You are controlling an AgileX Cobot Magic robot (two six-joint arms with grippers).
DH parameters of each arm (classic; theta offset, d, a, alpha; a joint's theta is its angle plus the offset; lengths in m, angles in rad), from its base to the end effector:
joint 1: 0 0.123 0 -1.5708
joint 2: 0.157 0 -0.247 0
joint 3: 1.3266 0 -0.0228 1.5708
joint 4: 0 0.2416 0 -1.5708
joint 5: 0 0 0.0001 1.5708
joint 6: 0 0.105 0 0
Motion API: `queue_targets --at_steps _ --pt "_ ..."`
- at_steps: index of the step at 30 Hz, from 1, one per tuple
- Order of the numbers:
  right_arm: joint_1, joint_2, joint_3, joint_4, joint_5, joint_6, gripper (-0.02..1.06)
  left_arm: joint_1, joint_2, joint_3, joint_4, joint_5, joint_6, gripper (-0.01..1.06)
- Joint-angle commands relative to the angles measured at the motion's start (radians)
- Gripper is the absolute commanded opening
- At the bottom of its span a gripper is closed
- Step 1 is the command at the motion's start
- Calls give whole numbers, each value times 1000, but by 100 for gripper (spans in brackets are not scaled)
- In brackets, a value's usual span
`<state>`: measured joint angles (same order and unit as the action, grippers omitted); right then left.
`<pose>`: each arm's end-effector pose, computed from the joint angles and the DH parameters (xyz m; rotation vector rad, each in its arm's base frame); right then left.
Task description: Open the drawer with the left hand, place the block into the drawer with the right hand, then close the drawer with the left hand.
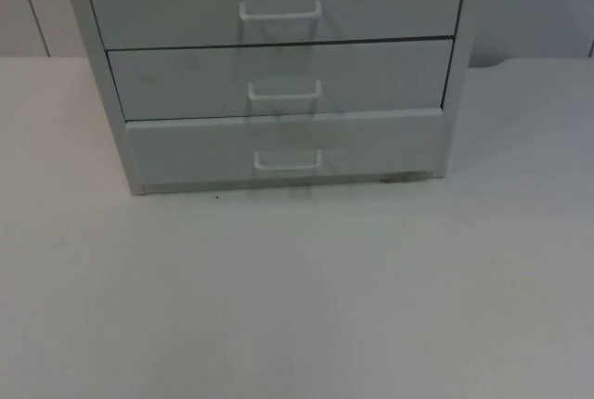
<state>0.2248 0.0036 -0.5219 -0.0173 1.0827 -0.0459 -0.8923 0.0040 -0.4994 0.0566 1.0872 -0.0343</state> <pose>0.0345 0.0063 0.2705 -0.2753 2.0305 0.0908 0.0274 -0.0256 0.2638 0.8756 1.9224 -0.4950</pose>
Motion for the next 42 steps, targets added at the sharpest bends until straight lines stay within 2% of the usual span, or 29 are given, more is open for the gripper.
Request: queue_targets --at_steps 1,19,21,24,25,29,30,33,34,35,39,40,42 --pt "-5 -4 5 -3 -3 1 105 -3 -4 5 -16 -11 1 105" --pt "-5 -4 5 -3 -5 9 105 -1 -4 5 -16 -11 1 105" --pt "-5 -4 5 -3 -5 9 105 23 -4 5 -16 -11 1 105" --pt "-5 -4 5 -3 -5 9 105 101 -4 5 -16 -11 1 105" --pt "-5 -4 5 -3 -5 9 105 101 -4 5 -16 -11 1 105" --pt "-5 -4 5 -2 -5 9 105 291 -4 5 -16 -11 1 105" --pt "-5 -4 5 -2 -5 9 105 291 -4 5 -16 -11 1 105" --pt "-5 -4 5 -2 -5 9 105 418 -4 5 -16 -11 1 105" --pt "-5 -4 5 -2 -5 9 105 418 -4 5 -16 -11 1 105" --pt "-5 -4 5 -2 -5 9 105 480 -4 5 -16 -11 1 105" --pt "-5 -4 5 -2 -5 9 105 623 -4 5 -16 -11 1 105" --pt "-5 -4 5 -2 -5 9 105 623 -4 5 -16 -11 1 105" --pt "-5 -4 5 -2 -5 9 105 685 -4 5 -16 -11 1 105"
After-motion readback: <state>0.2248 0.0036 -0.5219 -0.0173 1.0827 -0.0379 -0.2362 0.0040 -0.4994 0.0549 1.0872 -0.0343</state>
